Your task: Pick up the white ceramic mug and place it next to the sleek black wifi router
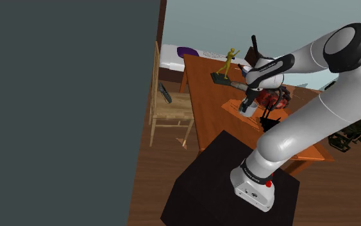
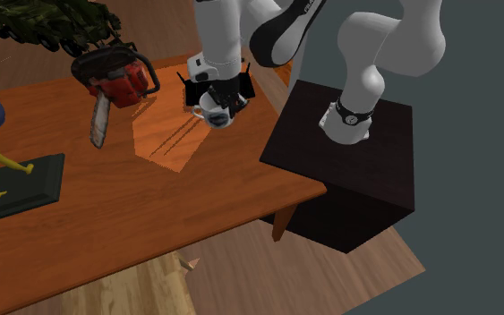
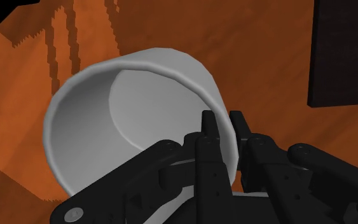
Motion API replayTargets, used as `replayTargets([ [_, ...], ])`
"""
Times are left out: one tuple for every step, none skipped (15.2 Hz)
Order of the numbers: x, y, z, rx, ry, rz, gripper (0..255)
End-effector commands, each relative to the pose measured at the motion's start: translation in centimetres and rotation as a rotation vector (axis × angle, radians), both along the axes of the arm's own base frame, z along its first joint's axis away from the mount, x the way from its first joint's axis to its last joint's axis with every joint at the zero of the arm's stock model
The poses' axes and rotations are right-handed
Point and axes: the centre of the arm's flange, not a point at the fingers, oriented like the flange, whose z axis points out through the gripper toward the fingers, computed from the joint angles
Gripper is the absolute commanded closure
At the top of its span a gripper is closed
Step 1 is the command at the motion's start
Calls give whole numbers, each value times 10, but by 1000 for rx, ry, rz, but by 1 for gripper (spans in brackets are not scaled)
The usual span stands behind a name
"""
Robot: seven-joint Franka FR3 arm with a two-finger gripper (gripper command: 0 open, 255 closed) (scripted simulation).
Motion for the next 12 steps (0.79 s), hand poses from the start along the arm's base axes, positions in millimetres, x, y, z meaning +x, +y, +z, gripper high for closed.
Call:
replayTargets([
  [0,-1,-10,-1,-1,0,255],
  [0,-1,-15,-1,-1,0,255],
  [0,-1,-20,-1,-1,0,255],
  [0,-1,-26,-1,-1,0,255],
  [0,-1,-31,-1,-1,0,255],
  [0,-1,-36,-1,-1,0,255],
  [0,-1,-42,-1,-1,0,255],
  [0,-1,-47,-1,-1,0,255],
  [0,-1,-52,-1,-1,0,255],
  [0,-1,-57,-1,-1,0,255],
  [0,-1,-63,-1,-1,0,255],
  [0,-1,-68,-1,-1,0,255],
])
